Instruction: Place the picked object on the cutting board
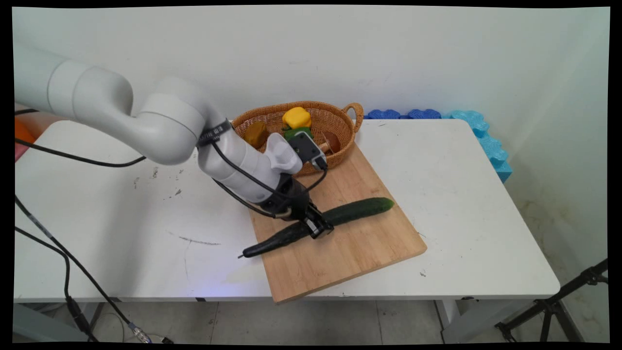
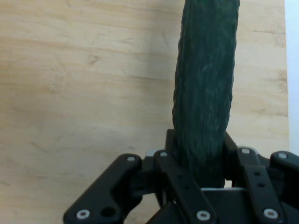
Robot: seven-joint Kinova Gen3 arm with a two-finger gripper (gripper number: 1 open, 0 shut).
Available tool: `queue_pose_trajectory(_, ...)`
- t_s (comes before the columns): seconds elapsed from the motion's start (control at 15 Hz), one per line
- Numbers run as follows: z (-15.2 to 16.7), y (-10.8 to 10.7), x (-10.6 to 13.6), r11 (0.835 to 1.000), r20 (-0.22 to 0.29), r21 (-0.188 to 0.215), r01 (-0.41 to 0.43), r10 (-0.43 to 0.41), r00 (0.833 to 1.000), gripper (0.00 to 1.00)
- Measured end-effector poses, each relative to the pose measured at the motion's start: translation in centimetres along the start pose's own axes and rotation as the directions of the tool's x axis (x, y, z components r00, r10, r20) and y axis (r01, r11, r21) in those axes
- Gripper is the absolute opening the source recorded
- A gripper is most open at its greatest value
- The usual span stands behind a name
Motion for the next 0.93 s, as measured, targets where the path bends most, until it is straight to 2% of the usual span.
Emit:
queue_pose_trajectory(0.47, 1.4, 0.5, -0.3, 1.000, -0.016, -0.017, -0.016, 0.015, 1.000, 0.00)
queue_pose_trajectory(0.53, 1.5, 0.5, -0.3, 1.000, -0.020, -0.019, -0.018, 0.018, 1.000, 1.00)
queue_pose_trajectory(0.93, 1.4, 0.5, -0.3, 0.999, -0.039, -0.031, -0.044, 0.042, 0.998, 1.00)
